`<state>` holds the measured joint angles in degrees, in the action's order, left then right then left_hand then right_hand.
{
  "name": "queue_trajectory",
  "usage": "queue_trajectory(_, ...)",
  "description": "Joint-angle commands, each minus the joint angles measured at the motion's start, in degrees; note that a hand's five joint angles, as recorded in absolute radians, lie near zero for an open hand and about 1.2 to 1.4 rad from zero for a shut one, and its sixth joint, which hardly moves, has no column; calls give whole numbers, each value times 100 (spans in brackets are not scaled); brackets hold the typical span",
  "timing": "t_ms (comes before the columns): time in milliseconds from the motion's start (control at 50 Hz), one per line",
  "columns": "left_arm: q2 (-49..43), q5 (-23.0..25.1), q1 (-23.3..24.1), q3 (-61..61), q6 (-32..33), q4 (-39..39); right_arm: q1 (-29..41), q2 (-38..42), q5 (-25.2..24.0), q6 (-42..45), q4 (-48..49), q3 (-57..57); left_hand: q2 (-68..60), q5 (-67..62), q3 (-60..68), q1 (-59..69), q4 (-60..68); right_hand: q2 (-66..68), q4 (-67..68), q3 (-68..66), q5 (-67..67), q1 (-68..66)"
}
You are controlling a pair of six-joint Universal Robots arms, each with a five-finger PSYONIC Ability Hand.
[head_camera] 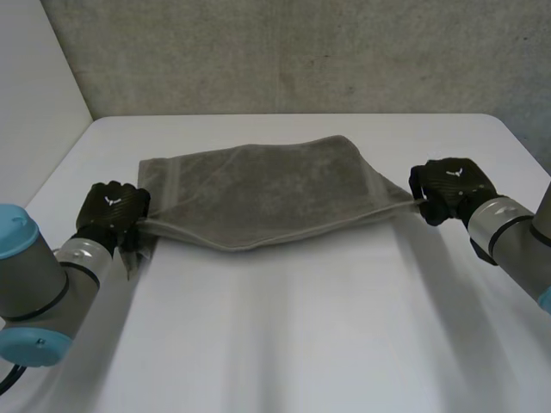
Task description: Fold the towel.
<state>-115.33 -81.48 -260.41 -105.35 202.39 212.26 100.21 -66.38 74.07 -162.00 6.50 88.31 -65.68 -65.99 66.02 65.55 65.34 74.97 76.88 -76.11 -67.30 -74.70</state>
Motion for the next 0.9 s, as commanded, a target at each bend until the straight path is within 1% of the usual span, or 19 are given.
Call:
queue_trajectory(20,-138,-17,8,58,11,9,7,-25,-33,-8,62,125,2212,3242,-2245,-2198,-2177,503,312,-389,-270,-530)
queue_trajectory(80,-235,-17,16,75,20,0,7,10,-33,28,62,169,2903,3934,-2937,-2890,-2869,503,312,-389,-270,-530)
queue_trajectory(200,-305,-25,8,111,20,-35,7,116,-33,45,53,178,2872,3903,-2906,-2859,-2838,503,312,-389,-270,-530)
queue_trajectory(260,-305,-34,8,120,81,-71,7,116,-33,37,53,178,2468,3499,-2502,-2455,-2434,503,312,-389,-270,-530)
queue_trajectory(280,-288,-34,8,120,168,-79,7,116,-42,28,53,169,1553,2583,-1586,-1539,-1518,503,312,-389,-270,-530)
queue_trajectory(300,-288,-34,8,120,169,-79,-10,99,-33,28,53,169,1543,2574,-1577,-1530,-1509,503,312,-389,-270,-530)
queue_trajectory(340,-227,-25,-27,85,440,-114,-45,64,-7,36,53,169,-1418,-387,1384,1431,1452,503,312,-389,-270,-530)
queue_trajectory(420,-86,-34,-36,40,767,-176,-125,-33,20,37,-26,108,-1432,-401,1398,1445,1466,503,312,-389,-270,-530)
queue_trajectory(500,614,-25,25,-100,1205,-237,-230,-602,20,37,-87,64,-1432,-401,1398,1445,1466,503,312,-389,-270,-530)
queue_trajectory(520,617,-25,25,-100,1206,-238,-230,-605,20,37,-87,64,-1432,-401,1398,1445,1466,503,312,-389,-270,-530)
queue_trajectory(560,1334,-17,77,-100,1250,-299,-274,-1077,11,45,-402,-119,-1432,-401,1398,1445,1466,503,312,-389,-270,-530)
queue_trajectory(580,1338,-17,78,-100,1250,-299,-274,-1079,11,45,-404,-121,-1432,-401,1398,1445,1466,503,312,-389,-270,-530)
queue_trajectory(620,2020,1,174,40,1128,-517,-309,-1569,11,37,-1016,-610,-1432,-401,1398,1445,1466,503,312,-389,-270,-530)
queue_trajectory(640,2024,1,175,40,1127,-519,-309,-1571,11,37,-1019,-613,-1432,-401,1398,1445,1466,503,312,-389,-270,-530)
queue_trajectory(740,2779,27,438,788,688,-1248,-336,-2090,-7,89,-1968,-1676,-1432,-401,1398,1445,1466,503,312,-389,-270,-530)
queue_trajectory(780,2955,36,578,1496,338,-2018,-327,-2204,-33,229,-2563,-2429,-1432,-401,1398,1445,1466,503,312,-389,-270,-530)
queue_trajectory(840,2946,36,588,1851,187,-2461,-336,-2169,-33,344,-2803,-2740,-1432,-401,1398,1445,1466,503,312,-389,-270,-530)
queue_trajectory(880,2711,27,605,2472,-50,-3266,-414,-1960,-16,694,-3205,-3151,-1432,-401,1398,1445,1466,503,312,-389,-270,-530)
queue_trajectory(900,2709,27,605,2475,-51,-3270,-415,-1958,-16,696,-3207,-3153,-1432,-401,1398,1445,1466,503,312,-389,-270,-530)
